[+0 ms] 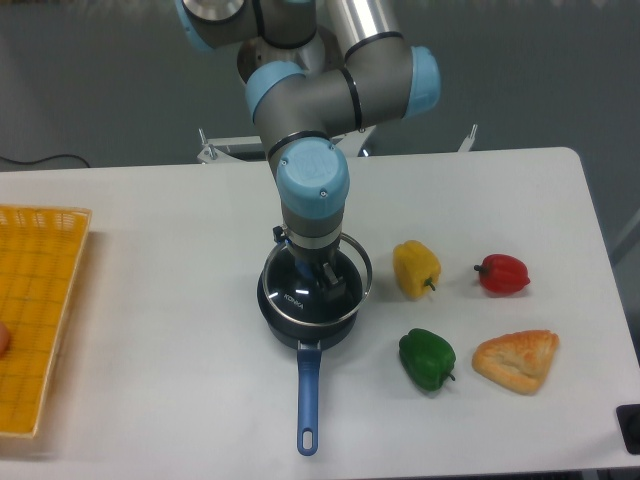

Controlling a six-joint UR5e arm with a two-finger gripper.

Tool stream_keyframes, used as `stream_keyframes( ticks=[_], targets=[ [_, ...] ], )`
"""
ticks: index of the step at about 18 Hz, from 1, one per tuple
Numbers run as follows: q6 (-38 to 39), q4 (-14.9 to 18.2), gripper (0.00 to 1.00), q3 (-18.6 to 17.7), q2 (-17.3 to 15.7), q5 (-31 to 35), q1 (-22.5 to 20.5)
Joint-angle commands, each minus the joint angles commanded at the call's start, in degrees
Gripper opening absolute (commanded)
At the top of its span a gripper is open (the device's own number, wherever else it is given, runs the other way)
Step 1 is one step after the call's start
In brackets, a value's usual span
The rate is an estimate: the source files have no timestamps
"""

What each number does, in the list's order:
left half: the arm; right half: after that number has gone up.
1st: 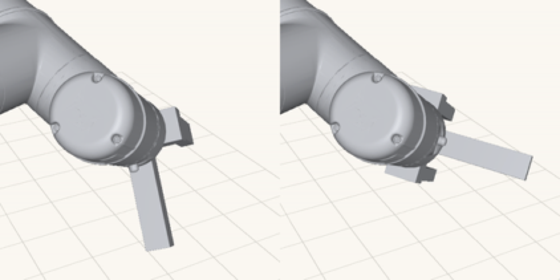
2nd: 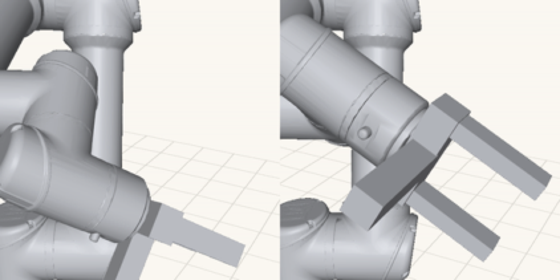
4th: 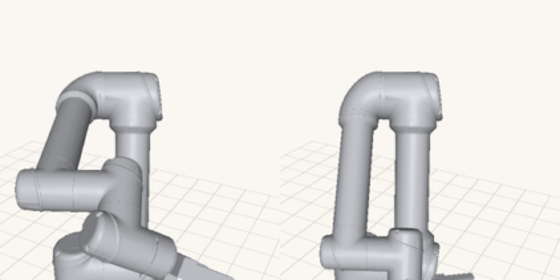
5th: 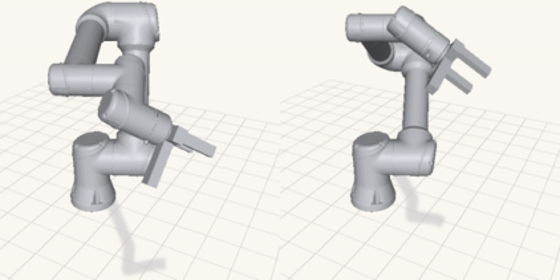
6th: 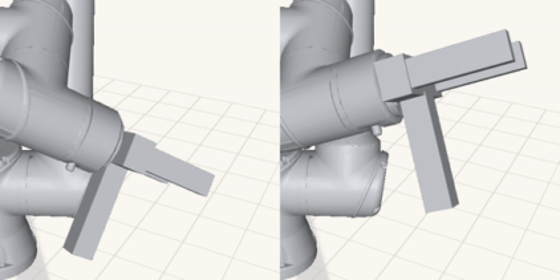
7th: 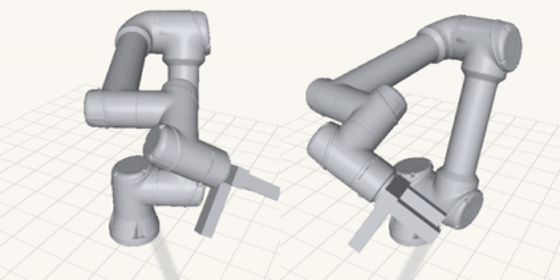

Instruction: Open the lid

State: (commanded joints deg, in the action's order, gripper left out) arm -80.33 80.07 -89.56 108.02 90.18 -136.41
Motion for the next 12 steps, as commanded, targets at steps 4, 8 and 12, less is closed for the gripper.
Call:
stream_keyframes(
  ticks=[4,8,12],
  targets=[
    [0.0,0.0,0.67,0.0,-0.09,0.0,0.0],
    [0.0,0.0,0.67,0.0,-0.09,0.0,-0.17],
    [0.0,0.26,0.67,0.0,-0.18,0.0,-0.35]
  ],
)
